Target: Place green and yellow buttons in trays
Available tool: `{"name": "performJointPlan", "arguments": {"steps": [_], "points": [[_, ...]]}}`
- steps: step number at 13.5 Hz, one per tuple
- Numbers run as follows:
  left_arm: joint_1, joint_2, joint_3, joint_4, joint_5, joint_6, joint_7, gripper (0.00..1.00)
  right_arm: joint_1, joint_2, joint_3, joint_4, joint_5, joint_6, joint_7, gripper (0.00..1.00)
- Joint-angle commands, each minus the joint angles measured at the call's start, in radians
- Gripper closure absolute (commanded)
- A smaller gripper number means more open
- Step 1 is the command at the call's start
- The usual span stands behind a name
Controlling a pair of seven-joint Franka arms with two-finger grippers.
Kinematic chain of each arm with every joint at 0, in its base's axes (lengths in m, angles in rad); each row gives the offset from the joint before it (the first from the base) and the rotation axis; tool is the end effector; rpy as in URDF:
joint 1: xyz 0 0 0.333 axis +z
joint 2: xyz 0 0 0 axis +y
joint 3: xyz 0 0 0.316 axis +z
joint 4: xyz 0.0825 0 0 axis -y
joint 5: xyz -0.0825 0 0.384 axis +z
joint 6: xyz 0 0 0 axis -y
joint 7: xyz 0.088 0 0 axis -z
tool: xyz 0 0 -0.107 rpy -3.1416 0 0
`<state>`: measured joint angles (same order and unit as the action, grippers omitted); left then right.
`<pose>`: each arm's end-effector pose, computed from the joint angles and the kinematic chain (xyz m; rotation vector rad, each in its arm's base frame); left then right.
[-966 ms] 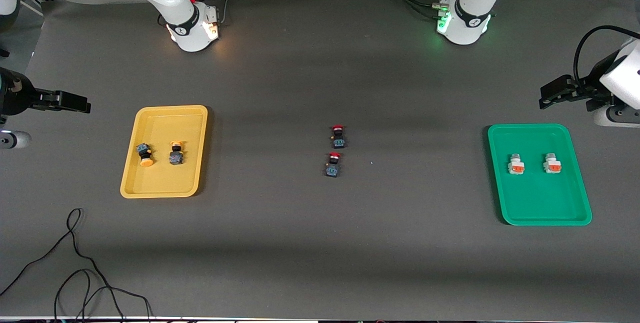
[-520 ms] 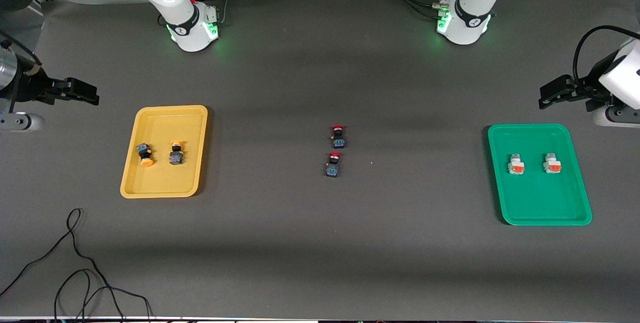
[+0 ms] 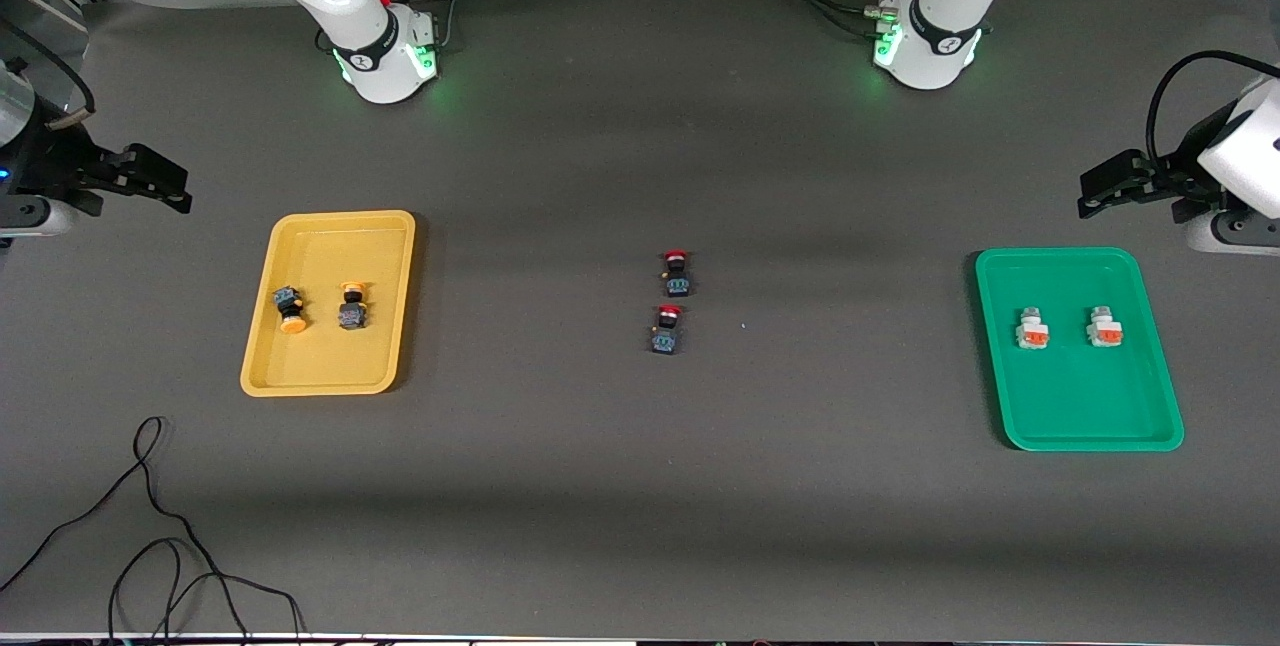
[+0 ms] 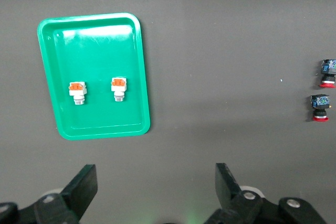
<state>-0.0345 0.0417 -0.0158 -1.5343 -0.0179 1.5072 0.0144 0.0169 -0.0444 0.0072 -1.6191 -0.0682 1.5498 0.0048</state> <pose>0.5597 -0.0300 0.6130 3.1207 -0.1018 -0.1079 0.5380 0.0056 0.6244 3.0724 0.0287 -0.0367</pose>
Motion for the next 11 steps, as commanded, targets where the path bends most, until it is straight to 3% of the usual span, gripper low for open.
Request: {"name": "performJointPlan", "arguments": {"steps": [1, 11], "points": [[-0.007, 0.001, 0.002, 0.016, 0.012, -0.004, -0.01, 0.0, -0.021, 0.009, 0.007, 0.029, -0.006, 0.026, -0.014, 0.01], [-0.005, 0.001, 0.002, 0.016, 0.015, -0.004, -0.01, 0.0, -0.023, 0.051, 0.007, 0.061, -0.015, 0.007, -0.02, 0.01]]}}
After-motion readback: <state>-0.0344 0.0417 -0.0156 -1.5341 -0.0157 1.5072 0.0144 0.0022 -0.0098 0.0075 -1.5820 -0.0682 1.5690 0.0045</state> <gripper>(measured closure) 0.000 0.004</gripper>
